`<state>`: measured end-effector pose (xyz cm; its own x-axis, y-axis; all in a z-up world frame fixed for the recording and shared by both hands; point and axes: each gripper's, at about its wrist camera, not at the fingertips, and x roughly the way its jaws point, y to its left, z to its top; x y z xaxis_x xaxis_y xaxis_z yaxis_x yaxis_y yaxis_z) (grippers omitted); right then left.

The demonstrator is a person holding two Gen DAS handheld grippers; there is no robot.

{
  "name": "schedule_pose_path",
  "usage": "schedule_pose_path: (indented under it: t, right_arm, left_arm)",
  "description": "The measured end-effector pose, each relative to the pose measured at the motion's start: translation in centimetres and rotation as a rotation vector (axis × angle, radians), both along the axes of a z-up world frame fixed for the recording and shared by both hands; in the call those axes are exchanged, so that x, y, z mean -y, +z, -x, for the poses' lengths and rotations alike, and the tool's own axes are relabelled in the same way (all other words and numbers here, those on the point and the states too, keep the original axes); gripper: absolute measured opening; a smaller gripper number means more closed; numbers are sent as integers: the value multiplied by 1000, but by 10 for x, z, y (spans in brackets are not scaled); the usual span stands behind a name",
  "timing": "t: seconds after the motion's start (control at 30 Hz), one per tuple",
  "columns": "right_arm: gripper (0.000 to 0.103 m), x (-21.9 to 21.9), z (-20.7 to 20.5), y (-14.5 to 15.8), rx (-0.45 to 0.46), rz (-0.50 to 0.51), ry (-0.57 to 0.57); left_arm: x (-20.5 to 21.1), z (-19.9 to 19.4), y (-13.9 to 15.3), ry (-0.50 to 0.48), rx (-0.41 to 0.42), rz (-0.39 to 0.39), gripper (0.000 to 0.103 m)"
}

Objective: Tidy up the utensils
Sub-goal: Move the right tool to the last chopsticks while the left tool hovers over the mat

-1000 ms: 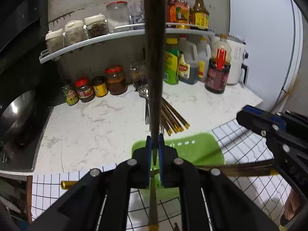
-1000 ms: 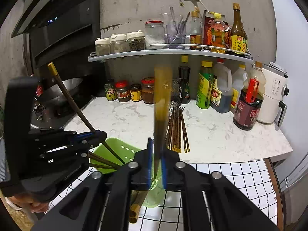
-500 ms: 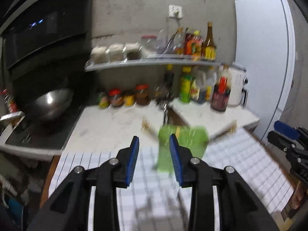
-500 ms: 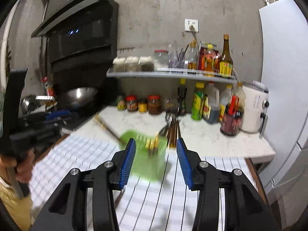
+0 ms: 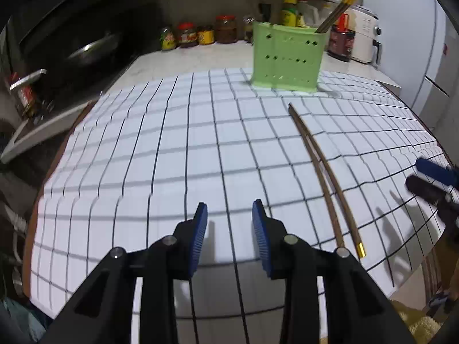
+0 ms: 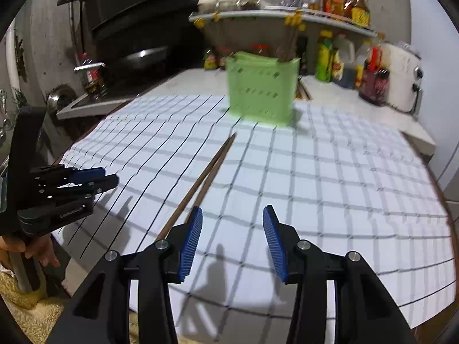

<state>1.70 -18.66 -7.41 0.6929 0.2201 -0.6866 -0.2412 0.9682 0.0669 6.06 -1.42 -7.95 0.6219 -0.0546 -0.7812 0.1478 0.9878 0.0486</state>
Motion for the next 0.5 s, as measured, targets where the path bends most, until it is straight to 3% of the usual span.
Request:
schedule_pose_path:
  t: [0.17,0.37,0.5]
  right_arm:
    - [44,-17,-5,-16,-59,-13,22]
    - [20,-35,-17,-28,-109,-7,60]
    - [15,-45,-28,-34,-134,-3,80]
  left_arm:
    - [-4,3,-7,5,-37,32,32]
    - [4,7,-17,-42,-59,22,32]
    - [4,3,-18,-40,-67,22,32]
